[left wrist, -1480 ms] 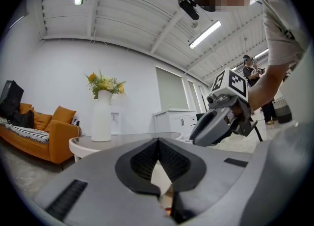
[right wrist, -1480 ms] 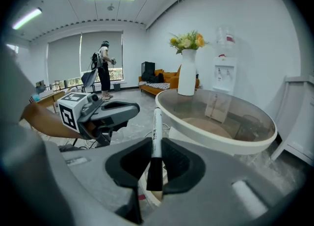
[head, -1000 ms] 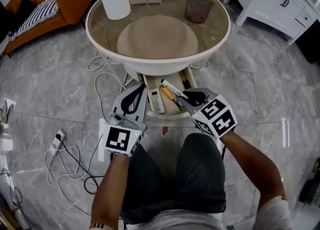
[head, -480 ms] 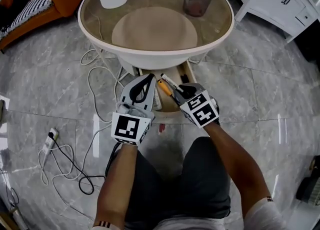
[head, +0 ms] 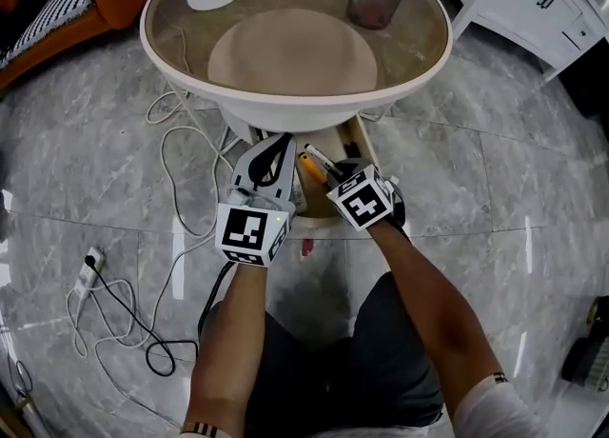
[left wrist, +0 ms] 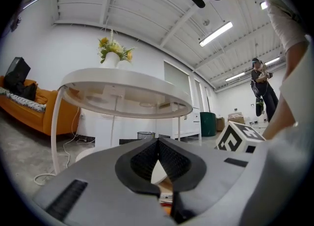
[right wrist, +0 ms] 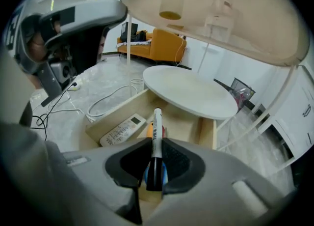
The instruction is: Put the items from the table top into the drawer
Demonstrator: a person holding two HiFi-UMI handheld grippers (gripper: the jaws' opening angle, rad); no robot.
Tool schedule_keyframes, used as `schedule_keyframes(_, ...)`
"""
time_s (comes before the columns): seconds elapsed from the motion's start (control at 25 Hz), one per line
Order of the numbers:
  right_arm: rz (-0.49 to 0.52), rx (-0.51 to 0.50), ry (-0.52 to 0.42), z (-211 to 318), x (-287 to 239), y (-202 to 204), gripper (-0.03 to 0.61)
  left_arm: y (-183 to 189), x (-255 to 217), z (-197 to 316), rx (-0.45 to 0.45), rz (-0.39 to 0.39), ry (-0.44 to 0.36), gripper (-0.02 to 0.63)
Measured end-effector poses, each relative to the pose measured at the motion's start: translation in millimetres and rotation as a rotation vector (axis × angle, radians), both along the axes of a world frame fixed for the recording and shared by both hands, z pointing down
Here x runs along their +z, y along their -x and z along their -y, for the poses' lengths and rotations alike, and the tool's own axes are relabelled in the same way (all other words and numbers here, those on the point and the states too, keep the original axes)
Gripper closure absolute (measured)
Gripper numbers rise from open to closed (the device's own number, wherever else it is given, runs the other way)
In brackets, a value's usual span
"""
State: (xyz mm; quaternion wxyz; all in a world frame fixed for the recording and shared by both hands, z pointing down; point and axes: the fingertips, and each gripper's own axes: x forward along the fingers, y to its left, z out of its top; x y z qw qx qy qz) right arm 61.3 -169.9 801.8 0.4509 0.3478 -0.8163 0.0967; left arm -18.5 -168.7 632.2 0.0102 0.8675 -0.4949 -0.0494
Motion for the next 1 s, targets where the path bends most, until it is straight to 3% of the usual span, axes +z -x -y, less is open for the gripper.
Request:
schedule_keyframes(0.52, -0.095, 0.003, 0.088, 16, 40, -4, 0.509, 5, 6, -3, 0.025, -0.007, 0.006, 0.615)
schedule_keyframes(1.0, -0.058, 0.008, 0.102, 14, 39, -10, 0.489, 2, 12, -6, 0.04, 0.004, 0.026, 0.614)
